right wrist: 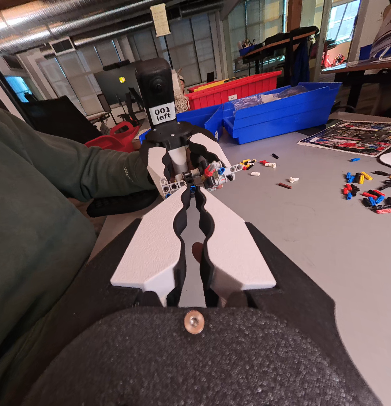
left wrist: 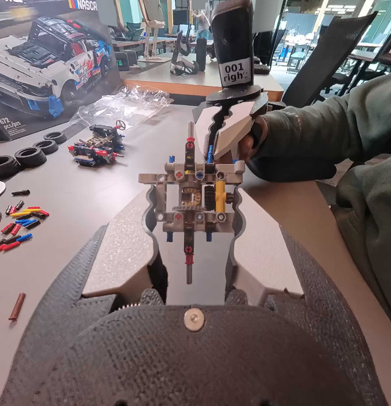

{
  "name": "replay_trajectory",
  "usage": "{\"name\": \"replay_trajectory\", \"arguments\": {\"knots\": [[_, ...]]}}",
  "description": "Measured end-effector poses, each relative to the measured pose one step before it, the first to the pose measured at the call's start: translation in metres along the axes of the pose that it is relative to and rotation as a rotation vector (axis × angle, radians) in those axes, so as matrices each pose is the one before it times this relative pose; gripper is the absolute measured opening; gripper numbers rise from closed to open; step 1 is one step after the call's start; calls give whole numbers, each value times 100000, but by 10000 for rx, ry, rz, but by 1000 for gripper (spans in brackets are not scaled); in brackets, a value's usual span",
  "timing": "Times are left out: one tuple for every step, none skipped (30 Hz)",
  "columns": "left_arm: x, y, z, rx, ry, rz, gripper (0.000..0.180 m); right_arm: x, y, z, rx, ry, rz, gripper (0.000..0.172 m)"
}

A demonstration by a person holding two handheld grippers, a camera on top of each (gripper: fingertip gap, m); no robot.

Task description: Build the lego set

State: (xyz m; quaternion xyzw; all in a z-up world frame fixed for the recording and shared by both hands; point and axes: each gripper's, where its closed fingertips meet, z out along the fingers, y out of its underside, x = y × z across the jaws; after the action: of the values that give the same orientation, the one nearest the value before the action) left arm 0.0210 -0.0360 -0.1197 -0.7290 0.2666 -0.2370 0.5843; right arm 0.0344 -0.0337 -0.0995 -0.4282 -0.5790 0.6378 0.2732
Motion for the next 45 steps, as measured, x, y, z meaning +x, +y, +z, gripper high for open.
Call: {"name": "replay_trajectory", "arguments": {"knots": [[-26,-17,-21,-14,-34,31,69,64,-5,46,-16,95,-62,3],[-15,18,-37,-15,-25,61,69,-48,23,55,-3,36,-60,3],[118,-52,-44,41,59,-15,69,-196,-31,-25,11,-155,74,3],[154,8,26,-2,72,-14,69,-183,70,-60,-77,-189,108,3],[84,70,75,-49,-8,73,69,-28,108,-49,-88,-16,-86,3],[54,45,44,-26,0,59,68,-81,50,-34,-47,-30,-36,3],[46,45,24,-16,40,-25,69,13,47,-12,-54,9,-20,3],[-99,55,-12,-27,-23,-26,69,213,96,51,-65,168,-116,3],[-99,95,-19,-49,-26,20,68,83,152,61,-130,81,-116,3],[40,45,-17,-33,31,36,68,-97,19,2,-85,-24,-112,3],[61,30,5,-40,17,71,68,-130,69,-26,-129,-45,-35,3],[67,106,44,-102,10,111,68,-104,280,-56,-248,-67,-56,3],[110,86,73,-51,47,54,68,-140,128,-70,-70,-145,84,3],[56,79,93,-33,25,4,68,45,95,-51,-24,-50,88,3],[-60,207,79,-119,-32,38,68,226,206,26,-104,110,-48,3],[-110,222,38,-123,-20,11,68,180,161,94,-87,115,-31,3],[-51,161,-3,-73,15,-16,68,47,148,78,-102,48,-40,3],[50,192,16,-113,25,62,68,-19,217,48,-186,11,-95,3],[73,281,78,-190,1,157,68,-38,346,38,-272,31,-145,3],[99,225,88,-150,13,134,68,-106,272,1,-211,-8,-148,3],[125,57,64,-24,59,26,68,-145,32,-58,-52,-56,-56,3],[77,-77,39,55,52,-47,68,-80,-42,-99,10,-82,58,3],[-23,-66,42,48,13,-71,68,105,15,-53,3,15,17,3],[-56,34,32,10,13,-84,68,155,110,20,-56,68,-31,3],[-65,63,-26,10,24,-79,68,129,91,76,-32,102,-58,3],[-33,23,-52,31,33,-58,68,-15,-12,67,25,11,3,3],[50,-29,-19,30,56,-41,68,-87,-57,-30,17,-57,25,3],[96,-8,32,-2,43,20,68,-140,42,-43,-73,-78,3,3],[99,11,53,-15,22,54,68,-139,48,-43,-53,-79,4,3],[59,-49,34,50,22,-30,68,-33,-72,-62,95,-79,111,3],[-15,-99,-11,77,23,-104,68,63,-80,-33,115,-44,163,3],[-81,-90,-37,58,-17,-79,68,128,-88,25,106,19,122,3],[-109,-28,-53,19,-70,-13,68,144,-36,59,35,78,102,3],[-27,-10,-53,-5,-25,9,68,-30,22,38,-8,22,-60,3],[124,-104,-36,69,86,-57,68,-266,-142,-61,74,-162,53,3],[134,-119,19,69,63,-34,68,-156,-122,-78,72,-148,168,3],[-9,44,67,-50,-60,104,68,40,127,-20,-53,-51,142,3],[-39,54,50,-48,-75,87,68,48,12,7,72,-68,223,3],[-29,-42,-21,32,-47,-11,68,52,-97,3,121,-95,358,3],[-172,23,-26,-40,-155,78,68,310,61,52,-20,125,238,3],[-289,145,-22,-134,-254,219,68,356,167,118,-94,240,27,3],[-199,159,6,-131,-195,203,67,229,212,63,-152,153,3,3],[-67,135,29,-81,-101,146,67,91,154,47,-106,80,-26,3],[65,38,15,-10,-1,102,67,-159,50,-29,-30,-67,-31,3],[79,-25,17,-3,14,107,68,-122,34,-38,-41,-51,42,3]]}}
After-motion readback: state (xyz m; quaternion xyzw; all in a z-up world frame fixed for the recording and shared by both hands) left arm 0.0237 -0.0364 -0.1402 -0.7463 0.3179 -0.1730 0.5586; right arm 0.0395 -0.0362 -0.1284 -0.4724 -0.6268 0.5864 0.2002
